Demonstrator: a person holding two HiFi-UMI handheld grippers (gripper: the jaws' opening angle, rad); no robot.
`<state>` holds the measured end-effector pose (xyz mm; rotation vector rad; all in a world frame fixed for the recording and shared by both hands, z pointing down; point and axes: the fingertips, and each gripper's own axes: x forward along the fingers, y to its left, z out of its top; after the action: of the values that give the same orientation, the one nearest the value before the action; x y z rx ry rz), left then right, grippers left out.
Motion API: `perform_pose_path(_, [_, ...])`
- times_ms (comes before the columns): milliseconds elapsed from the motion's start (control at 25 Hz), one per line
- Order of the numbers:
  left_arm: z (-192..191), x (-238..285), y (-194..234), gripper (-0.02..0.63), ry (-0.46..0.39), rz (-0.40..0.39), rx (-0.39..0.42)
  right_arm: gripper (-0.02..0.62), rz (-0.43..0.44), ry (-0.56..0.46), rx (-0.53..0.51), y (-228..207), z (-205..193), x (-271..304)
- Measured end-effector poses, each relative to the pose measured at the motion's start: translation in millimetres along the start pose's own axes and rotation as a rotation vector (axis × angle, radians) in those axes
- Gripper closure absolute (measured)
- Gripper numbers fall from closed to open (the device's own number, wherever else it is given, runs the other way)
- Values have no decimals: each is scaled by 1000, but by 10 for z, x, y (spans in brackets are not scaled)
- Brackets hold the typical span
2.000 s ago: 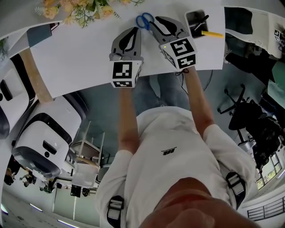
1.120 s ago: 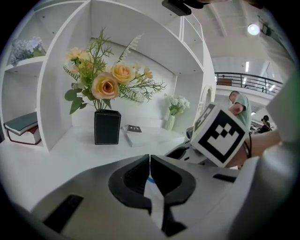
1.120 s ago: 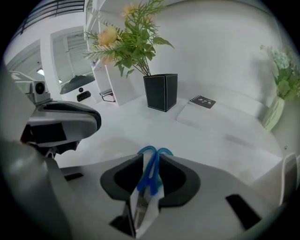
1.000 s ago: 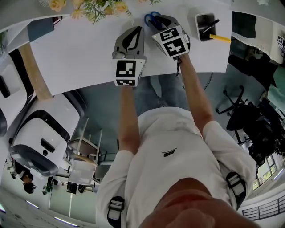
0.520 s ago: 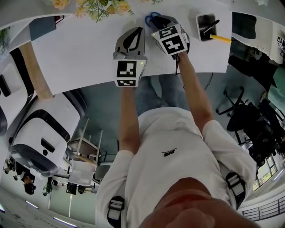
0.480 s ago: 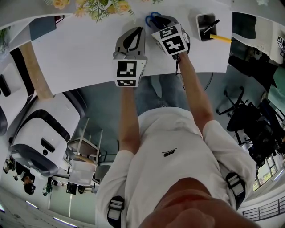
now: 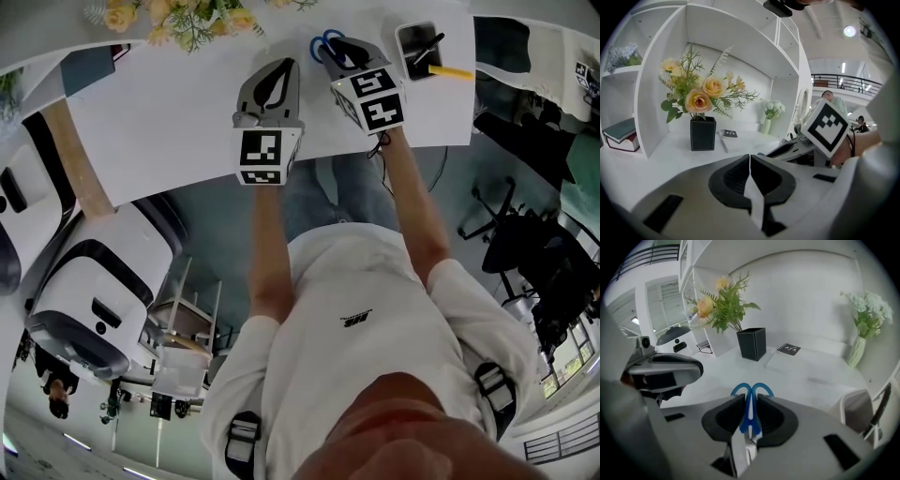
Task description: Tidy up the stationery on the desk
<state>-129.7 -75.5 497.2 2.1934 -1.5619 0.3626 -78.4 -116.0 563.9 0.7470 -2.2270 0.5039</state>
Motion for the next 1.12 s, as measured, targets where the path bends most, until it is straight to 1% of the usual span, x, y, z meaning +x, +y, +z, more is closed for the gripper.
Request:
perform_pose_path(120, [58,27,-98,606,-3,-23,12,532,-8,-37,14,-35,73,-173])
perform_pose_path(600, [445,204,-617,606,-29,-130,84,534,-83,-175,94,-384,242,-873])
perform_pose_path(760, [538,247,-783,606,-42,-164,97,534,-112,-224,148,-544,242,-1167])
perform_pose_path(920, [548,321,-956,606,-36,-200,111,534,-145,-262,204,-748,173,-1430])
perform_pose_path(1120, [599,423,-1181,606,-34,-238,127,534,-166,-308,303,-1055,67,-1669])
